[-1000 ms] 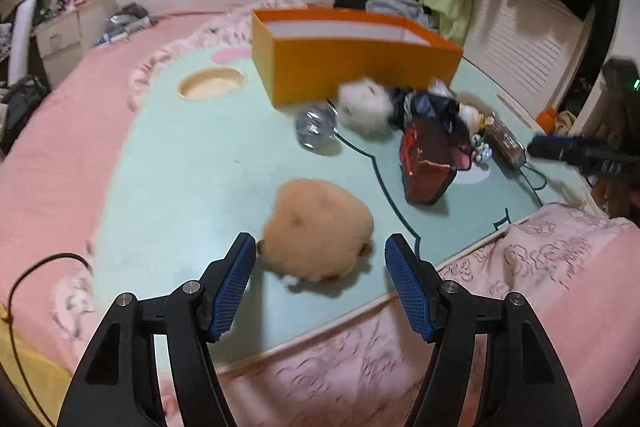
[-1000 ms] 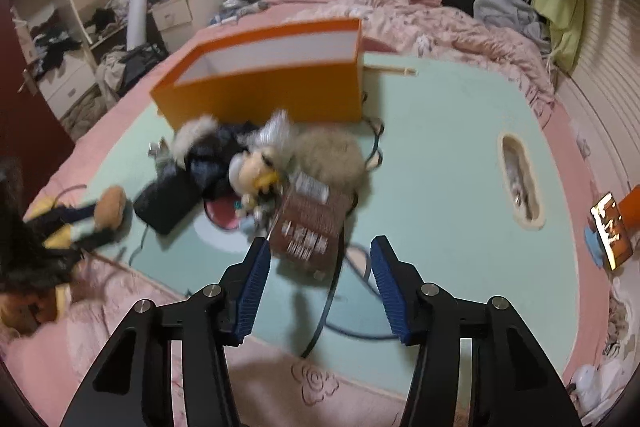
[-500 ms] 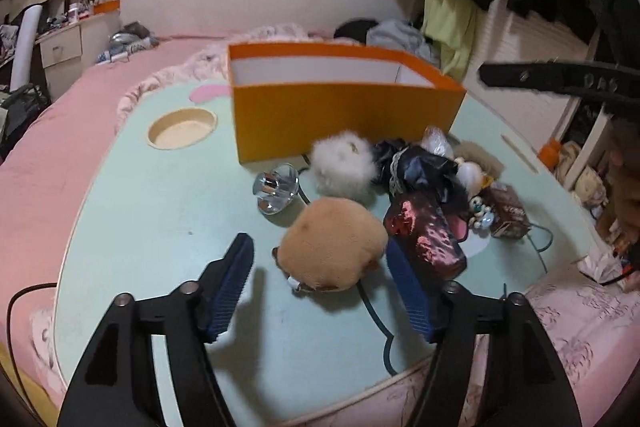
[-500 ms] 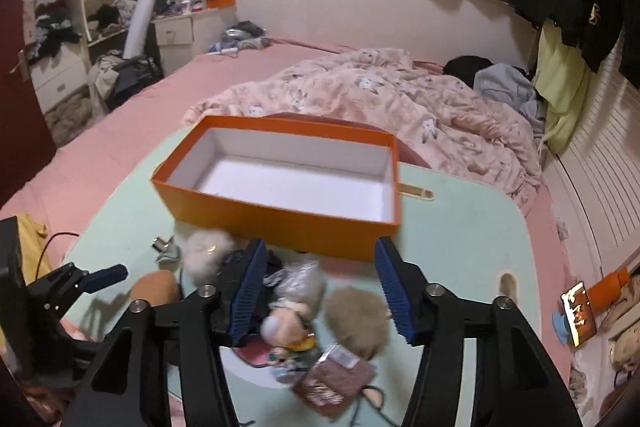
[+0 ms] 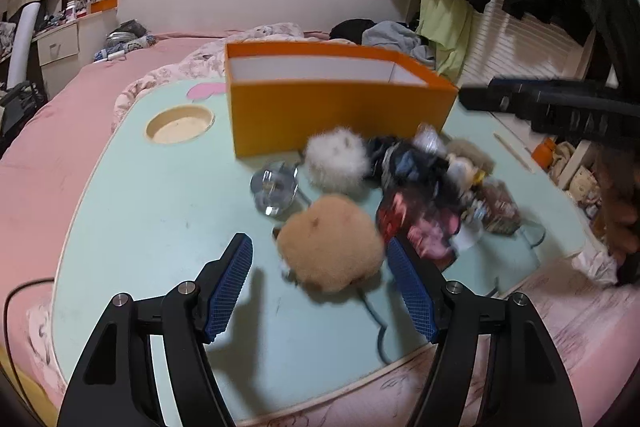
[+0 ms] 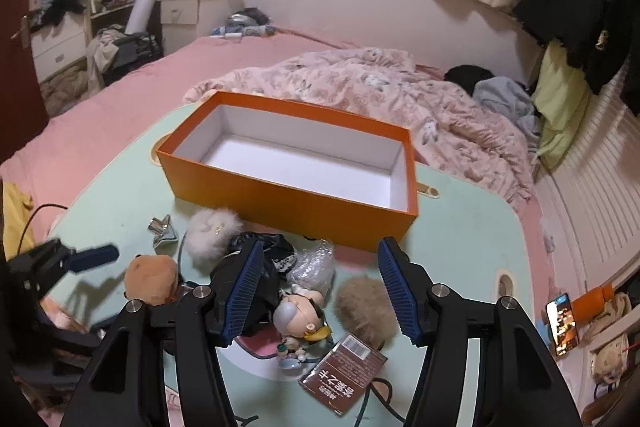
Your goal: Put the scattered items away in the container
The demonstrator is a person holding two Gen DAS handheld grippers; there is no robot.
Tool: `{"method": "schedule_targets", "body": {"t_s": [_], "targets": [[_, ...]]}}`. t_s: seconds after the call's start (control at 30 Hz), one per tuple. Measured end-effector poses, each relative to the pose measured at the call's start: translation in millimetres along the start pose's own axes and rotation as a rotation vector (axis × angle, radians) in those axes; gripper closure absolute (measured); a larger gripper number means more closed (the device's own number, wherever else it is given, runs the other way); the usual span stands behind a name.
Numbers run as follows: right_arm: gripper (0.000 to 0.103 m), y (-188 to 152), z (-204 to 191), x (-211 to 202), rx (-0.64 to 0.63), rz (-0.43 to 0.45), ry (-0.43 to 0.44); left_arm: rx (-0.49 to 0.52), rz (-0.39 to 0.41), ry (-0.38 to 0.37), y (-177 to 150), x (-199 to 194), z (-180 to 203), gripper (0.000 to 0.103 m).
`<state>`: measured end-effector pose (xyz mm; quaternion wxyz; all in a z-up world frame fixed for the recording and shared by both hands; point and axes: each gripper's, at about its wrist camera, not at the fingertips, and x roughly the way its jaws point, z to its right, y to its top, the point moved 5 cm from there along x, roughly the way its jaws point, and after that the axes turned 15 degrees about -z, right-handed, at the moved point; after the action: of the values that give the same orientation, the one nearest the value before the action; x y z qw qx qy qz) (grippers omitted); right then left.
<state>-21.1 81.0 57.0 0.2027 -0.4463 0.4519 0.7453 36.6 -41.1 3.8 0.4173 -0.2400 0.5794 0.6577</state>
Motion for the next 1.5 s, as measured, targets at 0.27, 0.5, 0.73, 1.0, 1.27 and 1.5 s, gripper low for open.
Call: {"method": "schedule_targets", "body": {"t_s": [0.27, 0.5, 0.73, 1.0, 1.27, 1.5], "targets": [[0.043, 76.4, 18.0, 17.6, -0.019, -0.013, -0.063, -0.088, -0.099, 0.075, 134.7, -8.3, -20.7, 0.032], [0.043, 84.9, 31.8, 54.2, 0.030, -0.059, -0.079, -0.093, -0.142, 0.078, 152.4, 34.3, -21.0, 0.032], [0.043, 79.1, 33.0, 58.5, 0.037, -0.070, -0.067, -0.097, -0.139, 0.066, 148.4, 32.7, -20.1, 0.032], [0.037, 28.5, 34.4, 8.6, -0.025, 0.000, 0.028, -0.005, -0.073, 0.074, 113.7, -22.6, 5.9, 0.032], [0.030, -98.7, 49.8, -3.6, 0.008, -0.032, 0.100, 0.023, -0.087, 0.106, 17.6, -28.6, 24.3, 0.032], [0.027, -139.0, 48.8, 16.9, 0.031, -0.092, 0.121, 0.007, -0.097, 0.136, -26.1, -4.6, 27.7, 0.032]]}}
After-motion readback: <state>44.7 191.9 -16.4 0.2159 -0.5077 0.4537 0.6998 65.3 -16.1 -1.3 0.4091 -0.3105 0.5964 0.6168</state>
